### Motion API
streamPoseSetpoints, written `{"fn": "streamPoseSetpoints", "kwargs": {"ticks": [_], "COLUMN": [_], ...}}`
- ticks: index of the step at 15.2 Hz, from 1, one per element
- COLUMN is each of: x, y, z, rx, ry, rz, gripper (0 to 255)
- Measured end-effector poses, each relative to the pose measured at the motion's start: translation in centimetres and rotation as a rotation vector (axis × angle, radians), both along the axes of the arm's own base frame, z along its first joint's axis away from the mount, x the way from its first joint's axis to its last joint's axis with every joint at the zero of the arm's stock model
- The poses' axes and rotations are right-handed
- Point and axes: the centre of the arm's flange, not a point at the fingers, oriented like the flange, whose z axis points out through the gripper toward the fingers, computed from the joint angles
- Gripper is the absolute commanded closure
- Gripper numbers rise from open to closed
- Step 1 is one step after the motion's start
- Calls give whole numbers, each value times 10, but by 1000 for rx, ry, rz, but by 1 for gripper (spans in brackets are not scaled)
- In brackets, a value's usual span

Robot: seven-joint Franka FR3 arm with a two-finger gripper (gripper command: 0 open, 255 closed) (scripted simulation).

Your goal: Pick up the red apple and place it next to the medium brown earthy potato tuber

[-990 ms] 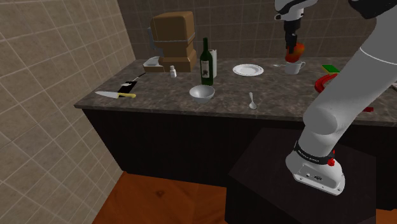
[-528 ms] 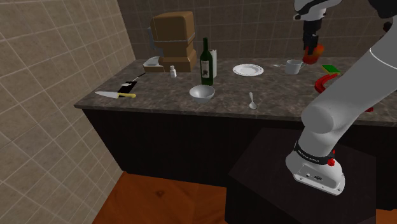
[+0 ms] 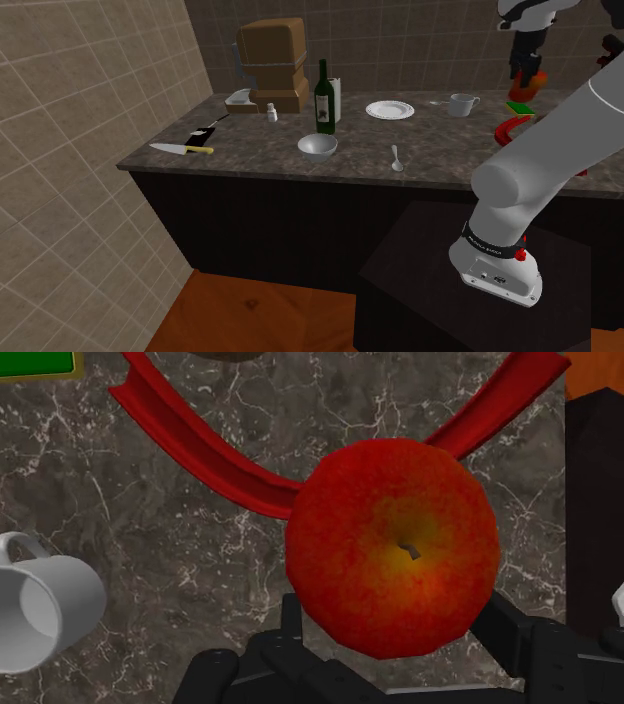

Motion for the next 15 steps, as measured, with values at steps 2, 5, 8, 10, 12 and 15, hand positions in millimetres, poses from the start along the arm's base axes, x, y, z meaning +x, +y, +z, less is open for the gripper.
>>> {"fn": "streamPoseSetpoints", "kwargs": {"ticks": [2, 5, 8, 10, 12, 15], "x": [-27, -65, -106, -128, -153, -191], "y": [-8, -17, -32, -38, -46, -59], "z": [1, -2, -1, -3, 0, 0], "rx": [0, 0, 0, 0, 1, 1], "ry": [0, 0, 0, 0, 0, 0], "rz": [0, 0, -1, 0, 0, 0], "gripper": [255, 255, 255, 255, 255, 255]}}
